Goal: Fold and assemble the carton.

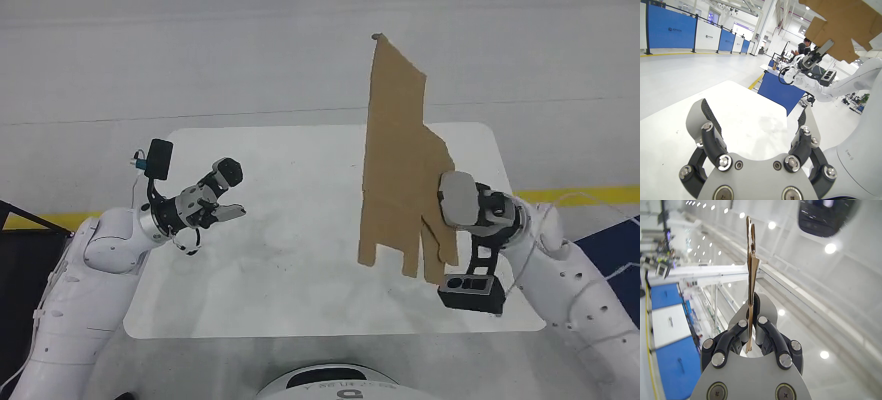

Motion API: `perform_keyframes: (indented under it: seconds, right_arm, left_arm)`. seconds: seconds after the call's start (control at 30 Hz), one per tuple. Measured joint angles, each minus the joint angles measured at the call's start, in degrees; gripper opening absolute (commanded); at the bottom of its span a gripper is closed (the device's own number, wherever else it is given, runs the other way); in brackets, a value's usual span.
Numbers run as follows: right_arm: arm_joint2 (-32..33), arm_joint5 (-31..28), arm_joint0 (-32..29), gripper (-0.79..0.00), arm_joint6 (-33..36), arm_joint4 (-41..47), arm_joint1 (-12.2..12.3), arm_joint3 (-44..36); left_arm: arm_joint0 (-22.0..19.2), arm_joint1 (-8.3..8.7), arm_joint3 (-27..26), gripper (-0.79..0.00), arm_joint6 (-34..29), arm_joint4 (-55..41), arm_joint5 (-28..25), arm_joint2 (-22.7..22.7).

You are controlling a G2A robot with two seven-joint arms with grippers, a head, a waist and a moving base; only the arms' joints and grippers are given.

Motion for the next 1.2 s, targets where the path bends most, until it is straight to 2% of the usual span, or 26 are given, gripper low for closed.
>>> perform_keyframes:
  seconds: [0.13,0.47,0.57,0.63,0.73,0.8,0.93,1.0,1.07,1.2]
  right_arm:
    - [-5.3,-1.0,3.8,-0.785,-4.9,10.7,-2.2,4.2]
    - [-5.4,-1.0,3.9,-0.785,-4.7,11.5,-2.3,4.6]
    - [-7.5,-8.3,3.3,-0.785,-1.2,15.9,-2.8,6.4]
    - [-10.4,-18.8,4.6,-0.785,0.7,21.2,-3.5,8.1]
    - [-14.5,-29.4,7.5,-0.785,2.1,27.2,-5.2,11.0]
    - [-17.6,-33.6,9.1,-0.785,0.8,32.8,-6.9,12.7]
    - [-22.4,-38.3,11.9,-0.785,1.4,41.6,-9.9,16.3]
    - [-24.6,-40.6,13.2,-0.785,2.6,44.5,-11.3,18.0]
    - [-26.1,-41.9,14.0,-0.785,4.3,46.3,-12.4,19.4]
    - [-27.4,-42.2,15.0,-0.785,6.7,47.7,-13.8,21.0]
  left_arm:
    - [0.0,0.0,0.0,0.0,0.0,0.0,0.0,0.0]
    - [0.0,0.0,0.0,0.0,0.0,0.0,0.0,0.0]
    - [0.1,-0.08,-0.4,0.0,0.3,-0.5,0.2,0.5]
    - [-0.4,-0.47,-1.3,0.0,1.1,-4.9,0.1,3.7]
    - [-5.4,-0.99,0.5,0.0,-2.3,-17.1,0.0,9.7]
    - [-9.7,-1.58,2.1,0.0,-6.5,-25.8,0.0,14.2]
    - [-16.3,-3.18,4.5,0.0,-15.3,-38.3,0.0,20.3]
    - [-18.8,-4.23,5.8,0.0,-18.3,-42.6,0.0,22.7]
    - [-20.6,-5.12,6.6,0.0,-17.9,-44.6,0.0,24.9]
    - [-23.8,-6.85,8.8,0.0,-17.5,-42.6,0.0,27.8]
